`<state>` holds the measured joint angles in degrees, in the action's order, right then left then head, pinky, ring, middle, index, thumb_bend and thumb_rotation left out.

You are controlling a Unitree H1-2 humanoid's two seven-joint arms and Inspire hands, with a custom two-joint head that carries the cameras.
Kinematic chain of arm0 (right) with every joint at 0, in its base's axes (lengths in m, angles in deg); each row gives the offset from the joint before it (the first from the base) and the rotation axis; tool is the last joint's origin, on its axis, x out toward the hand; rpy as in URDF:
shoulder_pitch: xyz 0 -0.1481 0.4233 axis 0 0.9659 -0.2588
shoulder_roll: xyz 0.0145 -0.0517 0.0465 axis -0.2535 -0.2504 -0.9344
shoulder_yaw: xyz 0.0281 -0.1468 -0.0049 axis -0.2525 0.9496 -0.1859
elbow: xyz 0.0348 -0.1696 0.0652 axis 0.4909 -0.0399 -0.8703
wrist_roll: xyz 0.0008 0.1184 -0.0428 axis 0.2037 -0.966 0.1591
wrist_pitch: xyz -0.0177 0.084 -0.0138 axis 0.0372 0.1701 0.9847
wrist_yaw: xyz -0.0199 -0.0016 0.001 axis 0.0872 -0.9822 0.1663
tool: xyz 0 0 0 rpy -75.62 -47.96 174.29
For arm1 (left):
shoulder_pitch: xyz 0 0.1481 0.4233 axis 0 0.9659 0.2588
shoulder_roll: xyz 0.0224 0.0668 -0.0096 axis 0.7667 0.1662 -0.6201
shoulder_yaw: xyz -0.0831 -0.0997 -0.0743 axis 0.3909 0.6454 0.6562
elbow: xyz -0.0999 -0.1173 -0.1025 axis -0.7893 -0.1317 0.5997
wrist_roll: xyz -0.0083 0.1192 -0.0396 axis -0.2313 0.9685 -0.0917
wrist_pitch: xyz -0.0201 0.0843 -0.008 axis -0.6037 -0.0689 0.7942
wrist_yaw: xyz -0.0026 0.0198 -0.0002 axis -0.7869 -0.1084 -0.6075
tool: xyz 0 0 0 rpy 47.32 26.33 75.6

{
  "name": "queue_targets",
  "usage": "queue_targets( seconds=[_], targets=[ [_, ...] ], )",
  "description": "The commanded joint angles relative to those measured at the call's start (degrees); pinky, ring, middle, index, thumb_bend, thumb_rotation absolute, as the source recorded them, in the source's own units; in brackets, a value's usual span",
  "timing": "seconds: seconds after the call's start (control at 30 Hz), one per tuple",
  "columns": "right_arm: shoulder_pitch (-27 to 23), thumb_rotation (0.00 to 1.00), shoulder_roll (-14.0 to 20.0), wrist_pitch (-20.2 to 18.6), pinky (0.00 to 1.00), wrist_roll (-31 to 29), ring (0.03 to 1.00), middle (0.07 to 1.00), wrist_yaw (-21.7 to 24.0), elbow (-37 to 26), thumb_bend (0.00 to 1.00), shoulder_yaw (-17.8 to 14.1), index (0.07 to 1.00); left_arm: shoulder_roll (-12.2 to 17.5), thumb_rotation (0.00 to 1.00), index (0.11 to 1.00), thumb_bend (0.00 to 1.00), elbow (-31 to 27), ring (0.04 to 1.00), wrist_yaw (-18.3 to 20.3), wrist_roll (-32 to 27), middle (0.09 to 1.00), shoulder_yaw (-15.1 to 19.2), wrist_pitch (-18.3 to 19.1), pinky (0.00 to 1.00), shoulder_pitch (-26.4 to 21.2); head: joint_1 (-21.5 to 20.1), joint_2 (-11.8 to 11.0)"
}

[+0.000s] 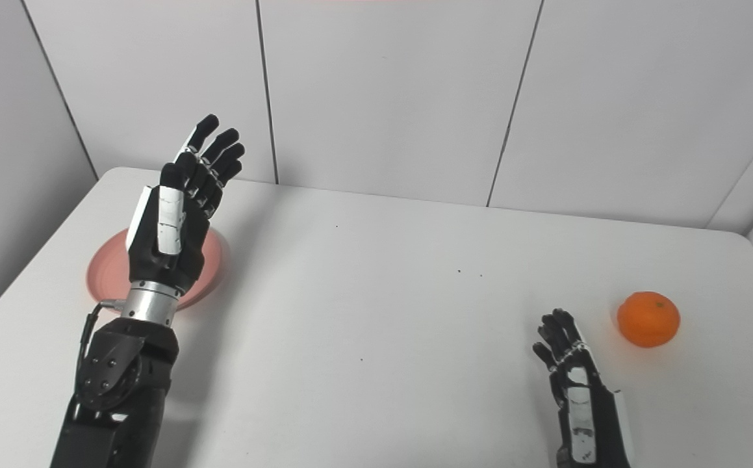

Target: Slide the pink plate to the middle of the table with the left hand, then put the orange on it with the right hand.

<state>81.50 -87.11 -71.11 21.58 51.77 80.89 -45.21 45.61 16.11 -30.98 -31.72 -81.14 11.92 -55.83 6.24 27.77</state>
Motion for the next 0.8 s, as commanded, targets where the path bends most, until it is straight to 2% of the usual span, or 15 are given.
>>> queue_targets(
  seconds=[0.0,0.13,0.2,0.37,0.47,0.7,0.77],
  targets=[
    [0.39,0.94,-0.57,2.72,0.90,0.16,0.914,0.898,0.74,8.71,0.85,0.09,0.896,3.50,0.91,0.906,1.00,0.98,0.899,3.09,-2.92,0.893,1.74,-0.87,0.93,-4.28,0.05,0.05],
    [0.53,0.94,-0.51,2.22,0.90,0.17,0.911,0.896,0.60,8.40,0.86,0.00,0.891,7.49,0.91,0.905,1.00,4.22,0.863,5.23,-5.74,0.856,4.37,-0.63,0.83,-6.74,0.11,0.19],
    [0.61,0.94,-0.43,2.07,0.89,0.34,0.911,0.898,0.51,8.17,0.86,-0.01,0.889,9.24,0.91,0.918,1.00,5.72,0.857,5.84,-7.04,0.847,5.59,-0.06,0.83,-7.79,0.25,0.22],
    [0.60,0.93,-0.26,1.88,0.89,-0.02,0.906,0.897,0.76,8.04,0.86,-0.08,0.888,11.64,0.93,0.937,1.00,9.74,0.926,7.20,-13.44,0.850,9.76,2.69,0.95,-9.87,0.42,0.39],
    [0.57,0.94,-0.25,1.79,0.89,0.04,0.910,0.902,0.68,8.07,0.86,-0.12,0.888,12.05,0.90,0.945,1.00,11.05,0.912,6.44,-16.79,0.862,12.36,5.12,0.93,-10.64,0.42,0.39],
    [0.49,0.94,-0.16,1.81,0.89,-0.32,0.905,0.902,0.89,8.14,0.85,-0.18,0.887,17.06,0.88,1.000,1.00,20.25,0.953,12.57,-21.21,0.968,16.03,5.16,1.00,-12.11,0.50,0.63],
    [0.51,0.93,-0.17,1.75,0.88,-0.40,0.902,0.901,0.88,8.09,0.85,-0.21,0.886,17.79,0.88,1.000,1.00,22.02,0.957,13.46,-21.25,0.964,16.45,4.81,1.00,-12.42,0.51,0.65]
  ],
)
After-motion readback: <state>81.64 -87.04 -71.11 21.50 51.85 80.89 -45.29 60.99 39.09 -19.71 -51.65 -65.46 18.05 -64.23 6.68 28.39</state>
